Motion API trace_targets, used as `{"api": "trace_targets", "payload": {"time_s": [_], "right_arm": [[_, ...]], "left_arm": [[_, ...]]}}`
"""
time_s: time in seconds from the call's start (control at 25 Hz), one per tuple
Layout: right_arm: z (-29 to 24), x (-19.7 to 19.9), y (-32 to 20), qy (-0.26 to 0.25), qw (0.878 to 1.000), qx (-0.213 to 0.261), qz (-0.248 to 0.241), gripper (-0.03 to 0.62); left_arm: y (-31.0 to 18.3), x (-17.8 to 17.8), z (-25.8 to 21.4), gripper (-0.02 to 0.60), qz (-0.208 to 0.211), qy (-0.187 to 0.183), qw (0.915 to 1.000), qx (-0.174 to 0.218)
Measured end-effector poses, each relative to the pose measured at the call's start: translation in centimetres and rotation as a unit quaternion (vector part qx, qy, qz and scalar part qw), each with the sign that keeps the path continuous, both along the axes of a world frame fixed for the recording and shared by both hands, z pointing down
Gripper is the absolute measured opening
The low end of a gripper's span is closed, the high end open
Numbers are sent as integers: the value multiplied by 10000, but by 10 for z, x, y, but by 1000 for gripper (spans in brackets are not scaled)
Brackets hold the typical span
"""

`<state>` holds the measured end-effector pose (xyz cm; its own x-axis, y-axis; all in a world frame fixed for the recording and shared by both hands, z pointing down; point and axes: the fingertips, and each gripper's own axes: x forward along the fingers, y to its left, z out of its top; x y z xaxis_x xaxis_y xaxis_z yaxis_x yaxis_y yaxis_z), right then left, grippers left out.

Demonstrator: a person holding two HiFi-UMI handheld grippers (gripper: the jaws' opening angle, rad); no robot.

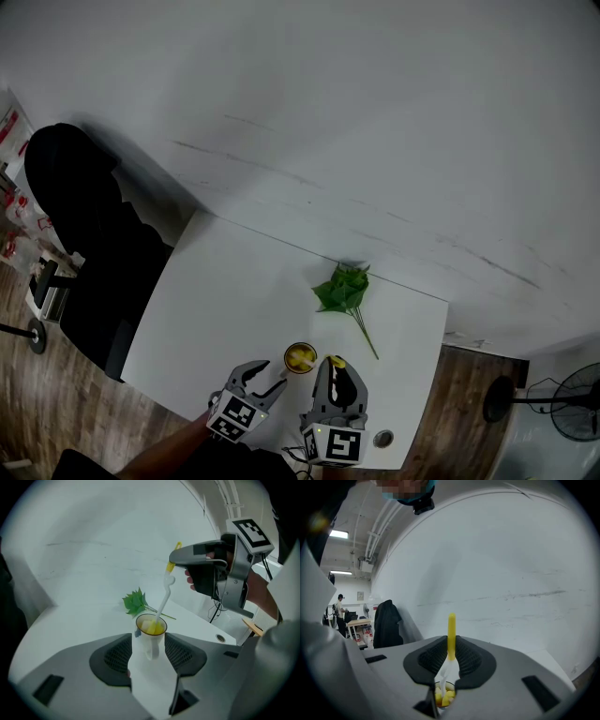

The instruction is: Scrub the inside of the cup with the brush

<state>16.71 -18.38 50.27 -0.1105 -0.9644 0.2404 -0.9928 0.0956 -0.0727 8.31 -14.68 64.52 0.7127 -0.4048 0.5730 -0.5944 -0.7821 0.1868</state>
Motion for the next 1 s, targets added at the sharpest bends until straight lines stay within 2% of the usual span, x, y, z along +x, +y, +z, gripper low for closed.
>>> {"api": "trace_targets", "payload": {"time_s": [0.28,0.64,1.0], "right_arm": [[0,1,1,-35,10000,16,29,66],[1,3,4,-54,10000,48,44,67],[1,4,7,-79,10000,-6,38,67]], "left_arm": [[10,12,32,218,173,-185,9995,-162],[15,20,48,214,166,-291,9993,-187],[7,20,47,111,-66,-320,9994,-93]]}}
